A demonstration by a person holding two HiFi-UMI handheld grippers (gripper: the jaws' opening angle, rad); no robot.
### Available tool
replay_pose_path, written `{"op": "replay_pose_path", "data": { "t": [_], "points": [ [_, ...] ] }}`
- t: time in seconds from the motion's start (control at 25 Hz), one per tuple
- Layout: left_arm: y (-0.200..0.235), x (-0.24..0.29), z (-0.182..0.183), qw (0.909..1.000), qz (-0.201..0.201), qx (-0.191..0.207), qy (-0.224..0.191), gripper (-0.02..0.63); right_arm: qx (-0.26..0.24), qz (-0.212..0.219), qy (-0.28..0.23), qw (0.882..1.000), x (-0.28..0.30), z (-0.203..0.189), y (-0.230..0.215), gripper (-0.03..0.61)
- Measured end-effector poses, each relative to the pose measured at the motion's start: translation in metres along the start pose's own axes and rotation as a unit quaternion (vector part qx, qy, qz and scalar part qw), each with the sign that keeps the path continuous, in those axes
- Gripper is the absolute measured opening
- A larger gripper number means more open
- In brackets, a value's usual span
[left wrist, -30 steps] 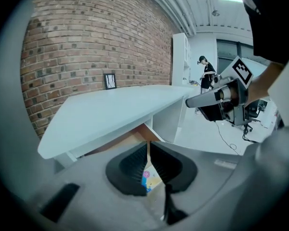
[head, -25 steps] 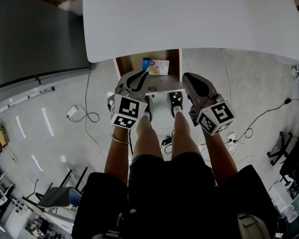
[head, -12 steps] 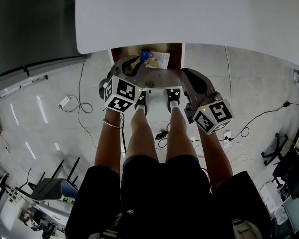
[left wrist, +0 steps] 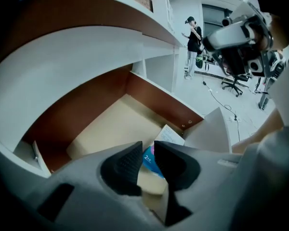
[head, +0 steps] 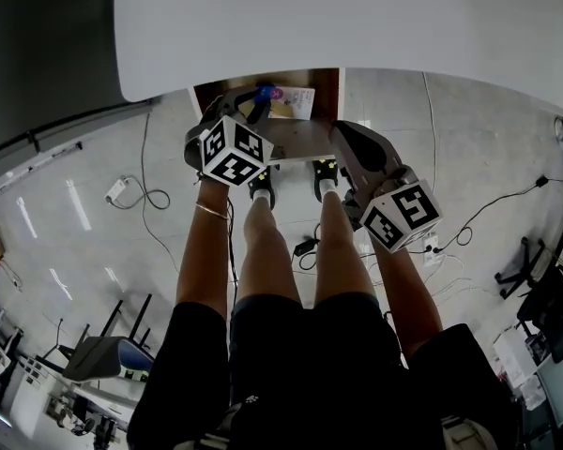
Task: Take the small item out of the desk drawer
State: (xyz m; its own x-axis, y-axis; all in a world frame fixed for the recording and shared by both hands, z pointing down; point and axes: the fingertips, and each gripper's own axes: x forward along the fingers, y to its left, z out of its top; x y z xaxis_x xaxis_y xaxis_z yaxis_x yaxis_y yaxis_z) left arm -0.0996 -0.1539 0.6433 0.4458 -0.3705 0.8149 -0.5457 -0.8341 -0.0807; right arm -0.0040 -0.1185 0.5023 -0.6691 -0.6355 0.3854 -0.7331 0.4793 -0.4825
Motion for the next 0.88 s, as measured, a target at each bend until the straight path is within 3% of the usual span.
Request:
{"op": "replay_pose_path", "data": {
  "t": [0.24, 0.48, 0.88],
  "points": [
    [-0.01, 0.033, -0.011, 0.9963, -0.022, 0.066, 0.051, 0.087, 0.006, 0.0, 0.005, 1.0, -0.001, -0.007, -0.001, 0.009],
    [-0.004, 0.054, -0.023, 0.9917, -0.034, 0.095, 0.08, 0.091, 0.009, 0.005, 0.017, 1.0, 0.003, -0.016, -0.004, 0.009],
    [0.0, 0.069, -0.033, 0.9895, -0.048, 0.095, 0.097, 0.109, 0.012, 0.005, 0.023, 1.0, 0.008, -0.015, -0.011, 0.009]
  ]
}}
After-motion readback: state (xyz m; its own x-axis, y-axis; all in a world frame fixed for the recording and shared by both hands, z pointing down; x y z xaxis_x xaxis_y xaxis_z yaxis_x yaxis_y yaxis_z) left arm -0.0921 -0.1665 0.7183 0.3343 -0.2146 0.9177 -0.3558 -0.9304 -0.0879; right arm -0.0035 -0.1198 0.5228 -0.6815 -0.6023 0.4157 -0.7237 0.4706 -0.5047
